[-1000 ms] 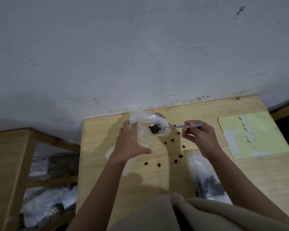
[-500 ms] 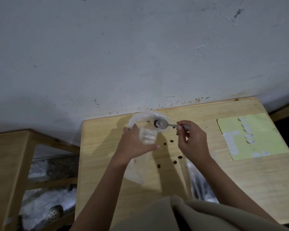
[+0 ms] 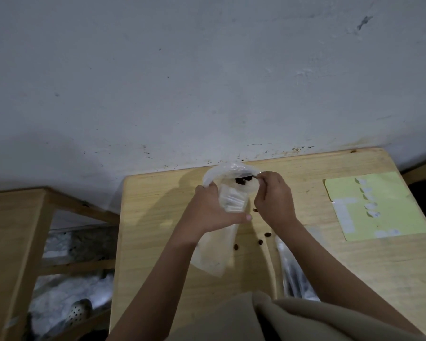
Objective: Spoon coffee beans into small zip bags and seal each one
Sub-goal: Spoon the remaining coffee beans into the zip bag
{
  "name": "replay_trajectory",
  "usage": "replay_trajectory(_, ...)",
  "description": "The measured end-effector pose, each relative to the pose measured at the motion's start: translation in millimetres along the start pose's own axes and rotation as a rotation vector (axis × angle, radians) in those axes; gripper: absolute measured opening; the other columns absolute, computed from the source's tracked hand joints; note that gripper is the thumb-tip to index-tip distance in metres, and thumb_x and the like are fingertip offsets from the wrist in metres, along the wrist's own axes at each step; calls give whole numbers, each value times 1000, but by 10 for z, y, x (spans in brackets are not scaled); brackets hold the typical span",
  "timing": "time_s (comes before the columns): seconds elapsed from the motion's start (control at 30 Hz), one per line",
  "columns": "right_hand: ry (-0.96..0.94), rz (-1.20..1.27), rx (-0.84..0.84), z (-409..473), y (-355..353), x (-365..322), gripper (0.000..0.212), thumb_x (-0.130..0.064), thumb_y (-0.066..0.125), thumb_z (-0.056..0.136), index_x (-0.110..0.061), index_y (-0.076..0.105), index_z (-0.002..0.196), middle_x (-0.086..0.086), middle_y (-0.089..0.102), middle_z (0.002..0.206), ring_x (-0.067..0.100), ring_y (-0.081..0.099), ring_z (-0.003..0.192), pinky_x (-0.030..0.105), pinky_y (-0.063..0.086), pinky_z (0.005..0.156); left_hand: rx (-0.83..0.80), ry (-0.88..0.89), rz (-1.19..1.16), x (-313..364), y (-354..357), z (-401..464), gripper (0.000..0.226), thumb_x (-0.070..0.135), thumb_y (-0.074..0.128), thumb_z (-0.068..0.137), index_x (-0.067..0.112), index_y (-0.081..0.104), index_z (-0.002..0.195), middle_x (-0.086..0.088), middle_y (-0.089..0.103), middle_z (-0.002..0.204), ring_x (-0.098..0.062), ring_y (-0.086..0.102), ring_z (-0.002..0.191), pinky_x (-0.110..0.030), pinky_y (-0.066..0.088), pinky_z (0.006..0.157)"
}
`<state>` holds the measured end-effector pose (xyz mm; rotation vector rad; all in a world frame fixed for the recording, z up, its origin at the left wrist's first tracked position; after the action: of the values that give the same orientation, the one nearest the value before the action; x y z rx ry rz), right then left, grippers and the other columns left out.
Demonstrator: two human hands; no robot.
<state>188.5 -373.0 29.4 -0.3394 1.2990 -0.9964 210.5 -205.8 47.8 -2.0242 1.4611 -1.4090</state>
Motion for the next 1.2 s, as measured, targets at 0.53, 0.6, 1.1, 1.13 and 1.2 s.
replay_trajectory(0.53, 1207, 903, 240, -412, 320, 620, 14, -10, 53, 94, -6, 65, 101, 12, 69, 84, 18, 67, 76, 31, 57, 77, -36, -9, -36, -90, 67, 53, 108, 74, 73, 50, 16, 39, 133, 2, 46, 125, -11, 48, 109, -27, 47, 80)
replay_trajectory(0.6, 1138, 890, 246, -398, 272, 601, 14, -10, 53, 95, -5, 64, 102, 14, 68, 86, 19, 67, 78, 31, 58, 77, -29, -8, -26, -94, 47, 44, 115, 73, 74, 52, 15, 30, 141, -1, 41, 131, -14, 46, 116, -27, 45, 84)
replay_trajectory(1.1, 989, 956, 86, -231, 74, 697, 14, -11, 50, 96, -4, 62, 94, 12, 60, 75, 16, 62, 66, 33, 58, 71, -42, -40, 3, -382, -107, 344, 133, 61, 82, 55, 21, -1, 151, -8, 20, 146, -23, 32, 134, -24, 33, 91)
replay_trajectory(1.13, 990, 964, 87, -207, 85, 685, 14, -11, 50, 96, -4, 62, 94, 12, 59, 74, 16, 62, 65, 32, 58, 71, -42, -28, 21, -390, -93, 372, 135, 60, 83, 53, 22, -2, 150, -8, 21, 143, -23, 34, 132, -26, 36, 93)
replay_trajectory(1.2, 989, 972, 84, -157, 105, 648, 14, -9, 50, 96, -4, 62, 91, 12, 59, 74, 16, 61, 65, 31, 58, 68, -37, -9, 44, -402, -64, 414, 137, 59, 85, 50, 26, -3, 149, -8, 23, 138, -25, 34, 129, -32, 42, 96)
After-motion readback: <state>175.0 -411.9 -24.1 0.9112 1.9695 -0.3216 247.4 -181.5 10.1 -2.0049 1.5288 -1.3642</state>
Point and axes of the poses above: each hand's wrist, its own z-axis towards the middle knuckle, its own y-axis out of the palm, x = y × z, the point moved 6 cm from there along z, towards the middle knuckle
